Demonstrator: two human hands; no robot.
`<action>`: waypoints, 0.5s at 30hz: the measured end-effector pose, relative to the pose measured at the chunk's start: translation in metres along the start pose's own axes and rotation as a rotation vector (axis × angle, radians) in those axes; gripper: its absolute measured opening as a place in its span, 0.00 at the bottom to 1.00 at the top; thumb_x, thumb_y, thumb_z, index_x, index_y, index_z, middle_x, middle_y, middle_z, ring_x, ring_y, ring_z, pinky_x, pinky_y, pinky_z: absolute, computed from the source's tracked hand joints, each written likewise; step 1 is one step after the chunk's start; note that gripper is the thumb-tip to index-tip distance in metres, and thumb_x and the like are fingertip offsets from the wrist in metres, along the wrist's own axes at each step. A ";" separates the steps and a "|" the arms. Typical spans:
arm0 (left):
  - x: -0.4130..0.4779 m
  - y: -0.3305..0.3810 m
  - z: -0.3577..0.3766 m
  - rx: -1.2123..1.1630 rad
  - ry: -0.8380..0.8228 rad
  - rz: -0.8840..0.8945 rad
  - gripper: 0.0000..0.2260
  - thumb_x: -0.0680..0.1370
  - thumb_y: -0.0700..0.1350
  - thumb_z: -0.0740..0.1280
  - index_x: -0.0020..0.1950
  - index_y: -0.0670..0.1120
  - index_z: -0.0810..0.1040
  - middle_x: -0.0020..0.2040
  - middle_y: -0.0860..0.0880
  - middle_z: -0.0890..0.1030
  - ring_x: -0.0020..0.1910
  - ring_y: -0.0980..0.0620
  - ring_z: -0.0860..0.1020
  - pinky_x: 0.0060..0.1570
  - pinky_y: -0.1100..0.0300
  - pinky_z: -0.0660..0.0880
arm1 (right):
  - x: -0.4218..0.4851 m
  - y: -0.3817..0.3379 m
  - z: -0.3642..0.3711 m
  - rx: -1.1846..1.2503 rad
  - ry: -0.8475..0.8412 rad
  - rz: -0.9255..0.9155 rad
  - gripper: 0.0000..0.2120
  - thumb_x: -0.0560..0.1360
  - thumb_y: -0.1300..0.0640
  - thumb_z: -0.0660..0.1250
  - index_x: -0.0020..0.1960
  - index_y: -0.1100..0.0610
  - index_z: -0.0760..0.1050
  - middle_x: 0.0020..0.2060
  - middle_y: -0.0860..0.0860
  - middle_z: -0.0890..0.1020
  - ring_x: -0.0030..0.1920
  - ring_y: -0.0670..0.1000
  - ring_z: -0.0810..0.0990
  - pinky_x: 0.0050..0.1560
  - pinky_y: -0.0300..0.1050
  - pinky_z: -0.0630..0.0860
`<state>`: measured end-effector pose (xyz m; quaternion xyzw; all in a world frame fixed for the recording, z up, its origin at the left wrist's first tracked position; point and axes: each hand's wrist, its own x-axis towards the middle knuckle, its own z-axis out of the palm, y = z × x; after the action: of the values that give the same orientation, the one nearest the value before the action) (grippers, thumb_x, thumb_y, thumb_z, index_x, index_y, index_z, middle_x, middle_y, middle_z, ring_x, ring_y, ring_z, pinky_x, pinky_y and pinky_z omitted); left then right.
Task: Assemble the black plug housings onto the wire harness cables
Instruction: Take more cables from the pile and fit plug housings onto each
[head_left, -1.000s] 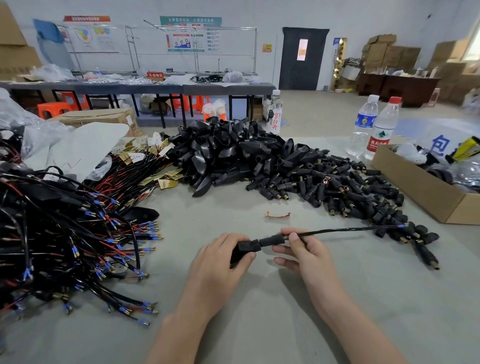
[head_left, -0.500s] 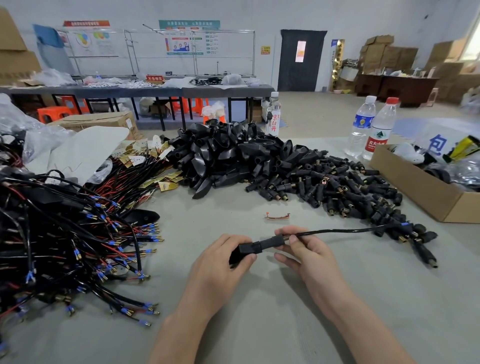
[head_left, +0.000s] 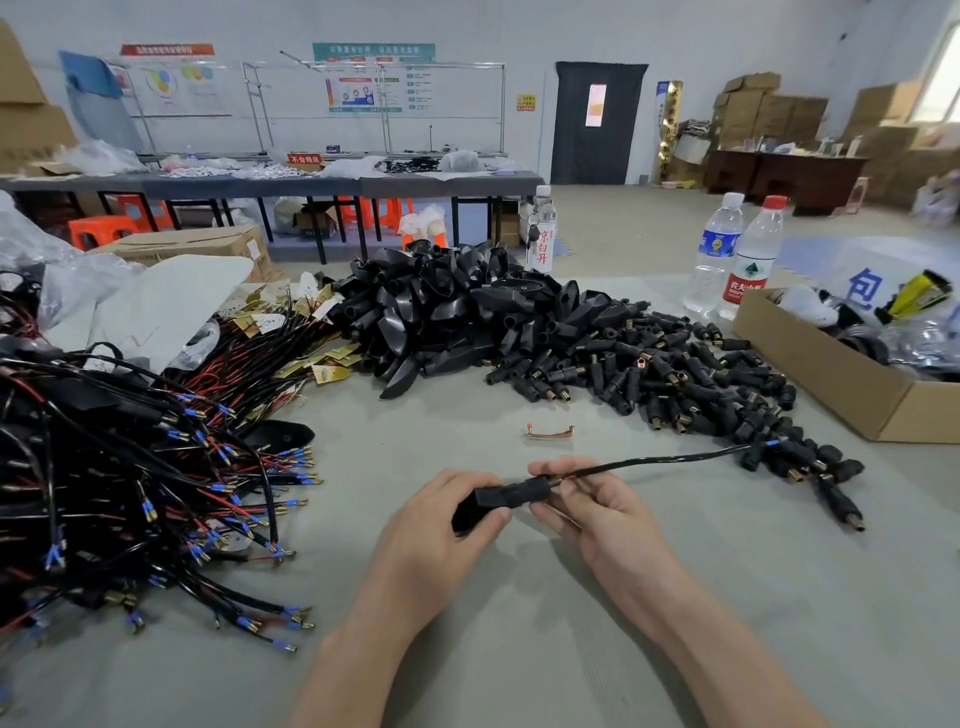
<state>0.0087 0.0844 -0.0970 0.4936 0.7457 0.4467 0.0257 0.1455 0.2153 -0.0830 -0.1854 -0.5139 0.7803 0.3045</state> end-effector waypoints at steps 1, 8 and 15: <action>0.000 -0.001 0.000 -0.006 0.004 0.000 0.11 0.75 0.60 0.65 0.55 0.61 0.77 0.52 0.62 0.78 0.52 0.59 0.77 0.51 0.56 0.76 | 0.000 0.000 0.000 0.002 -0.003 0.005 0.13 0.82 0.69 0.56 0.51 0.60 0.78 0.55 0.53 0.85 0.58 0.54 0.82 0.53 0.41 0.80; 0.001 -0.002 0.000 -0.007 0.042 -0.016 0.10 0.75 0.59 0.67 0.55 0.62 0.77 0.52 0.62 0.78 0.52 0.58 0.78 0.50 0.57 0.76 | -0.001 -0.002 -0.003 -0.044 0.099 -0.006 0.09 0.81 0.63 0.63 0.54 0.61 0.81 0.47 0.53 0.86 0.51 0.50 0.84 0.53 0.40 0.81; 0.001 0.000 -0.002 -0.013 0.047 -0.027 0.09 0.75 0.58 0.67 0.55 0.61 0.78 0.51 0.61 0.78 0.51 0.57 0.78 0.50 0.55 0.76 | 0.002 -0.003 0.003 -0.160 0.224 -0.057 0.07 0.81 0.62 0.64 0.52 0.58 0.82 0.41 0.51 0.86 0.43 0.46 0.85 0.40 0.38 0.81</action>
<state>0.0071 0.0844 -0.0957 0.4726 0.7499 0.4627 0.0175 0.1425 0.2152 -0.0790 -0.2803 -0.5422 0.7023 0.3665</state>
